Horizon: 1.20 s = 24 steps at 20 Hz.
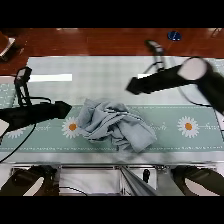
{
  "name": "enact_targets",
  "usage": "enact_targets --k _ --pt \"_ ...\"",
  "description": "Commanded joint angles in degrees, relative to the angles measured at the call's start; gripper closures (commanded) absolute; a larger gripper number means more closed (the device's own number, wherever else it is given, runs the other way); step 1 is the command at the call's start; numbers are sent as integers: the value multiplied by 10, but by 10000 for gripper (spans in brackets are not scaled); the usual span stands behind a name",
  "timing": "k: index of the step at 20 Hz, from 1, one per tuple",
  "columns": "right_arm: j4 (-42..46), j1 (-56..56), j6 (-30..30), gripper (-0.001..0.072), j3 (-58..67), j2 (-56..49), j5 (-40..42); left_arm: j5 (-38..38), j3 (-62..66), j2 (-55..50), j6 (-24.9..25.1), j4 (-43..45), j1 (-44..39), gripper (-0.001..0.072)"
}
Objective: Fold the shirts.
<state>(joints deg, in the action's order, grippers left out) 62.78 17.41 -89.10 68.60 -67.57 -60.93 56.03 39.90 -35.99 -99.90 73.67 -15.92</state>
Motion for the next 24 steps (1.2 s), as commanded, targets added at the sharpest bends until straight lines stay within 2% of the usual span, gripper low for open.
enact_targets --k 1,2,3,4,7,8,11,16,17,18,19,24 --pt "207 -177 -59 296 -87 126 -82 61 -37 -1 -56 53 21 198" --pt "230 -235 -79 296 -148 170 -75 55 -62 -2 -70 59 50 198" --pt "217 -287 -84 296 -207 207 -63 41 -92 -9 -71 30 93 199" --pt "180 -333 -76 296 -263 237 -52 31 -122 -23 -40 -37 137 199" --pt "18 -409 1 296 -397 280 -36 36 -202 -109 196 -354 222 199" --pt "-16 -410 15 296 -422 280 -33 35 -212 -141 231 -394 222 199" --pt "-70 -407 40 297 -463 280 -29 4 -213 -219 254 -399 187 199" --pt "-66 -407 44 297 -469 280 -50 -78 -209 -297 299 -477 91 205" --pt "-65 -407 44 297 -475 280 -63 -94 -203 -308 298 -478 77 297" --pt "-66 -407 45 297 -485 280 -80 -95 -194 -316 299 -478 70 569" --pt "-73 -407 49 297 -499 280 -97 -94 -186 -318 306 -478 67 680" --pt "-179 -407 95 297 -570 280 -135 -89 -158 -317 318 -478 67 688"
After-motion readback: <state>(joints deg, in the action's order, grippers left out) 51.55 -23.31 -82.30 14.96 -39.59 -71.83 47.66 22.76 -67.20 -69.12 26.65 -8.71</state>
